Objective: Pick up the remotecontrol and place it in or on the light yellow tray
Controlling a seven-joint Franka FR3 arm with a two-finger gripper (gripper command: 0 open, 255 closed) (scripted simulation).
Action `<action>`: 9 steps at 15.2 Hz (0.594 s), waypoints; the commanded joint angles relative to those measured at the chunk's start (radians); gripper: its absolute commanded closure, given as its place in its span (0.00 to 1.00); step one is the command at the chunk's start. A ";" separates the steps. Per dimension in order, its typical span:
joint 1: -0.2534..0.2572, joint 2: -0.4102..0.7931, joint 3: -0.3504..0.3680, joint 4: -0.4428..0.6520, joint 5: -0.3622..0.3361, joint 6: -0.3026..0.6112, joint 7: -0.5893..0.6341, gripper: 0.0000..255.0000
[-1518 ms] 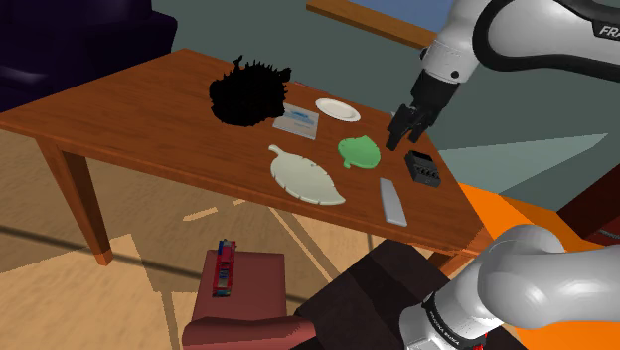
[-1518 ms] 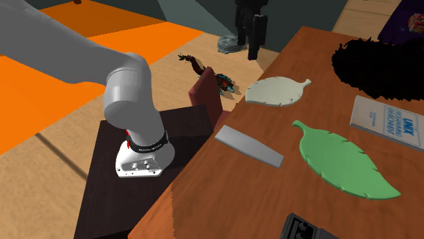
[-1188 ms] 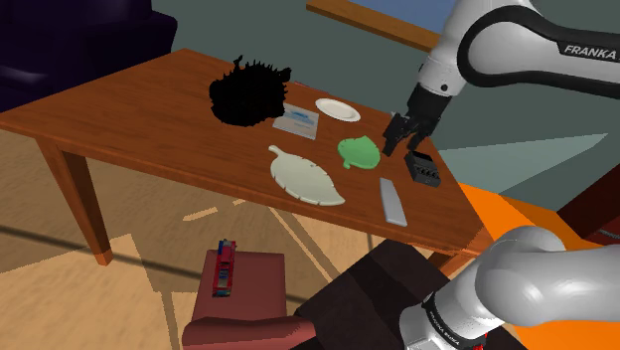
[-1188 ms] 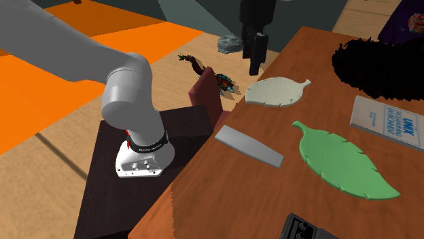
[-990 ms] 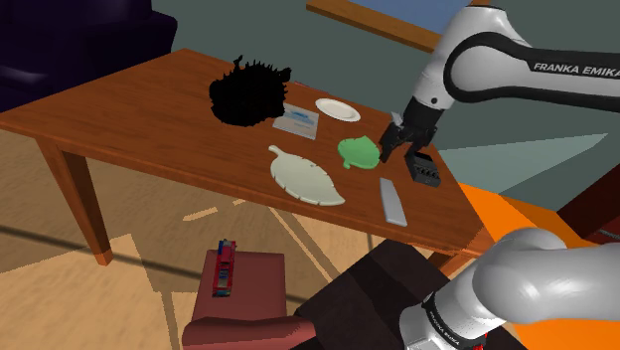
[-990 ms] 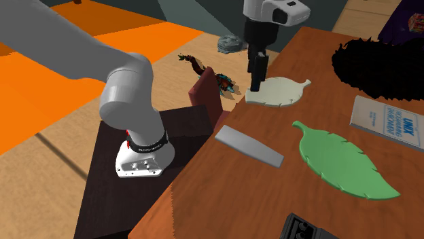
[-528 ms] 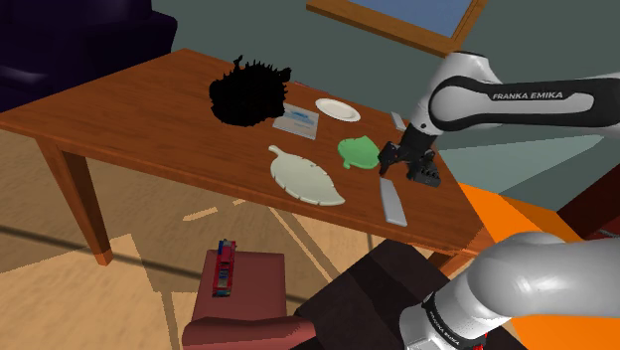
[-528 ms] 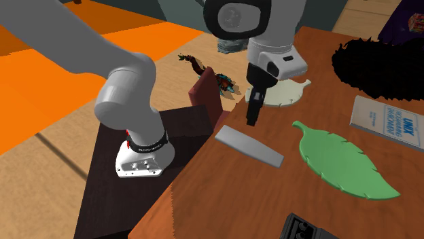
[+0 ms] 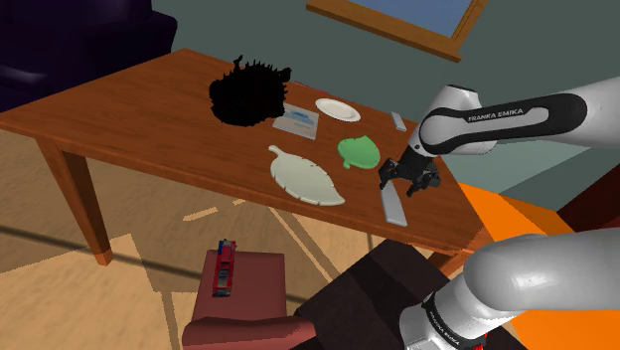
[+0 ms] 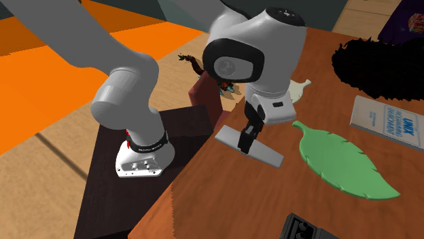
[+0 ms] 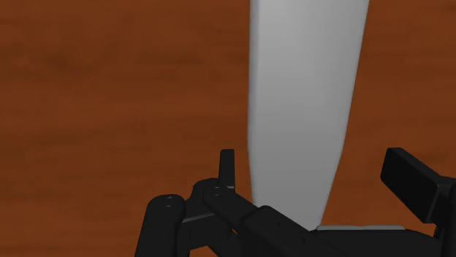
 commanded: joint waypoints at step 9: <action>-0.002 0.064 -0.006 -0.041 -0.003 0.106 0.002 0.00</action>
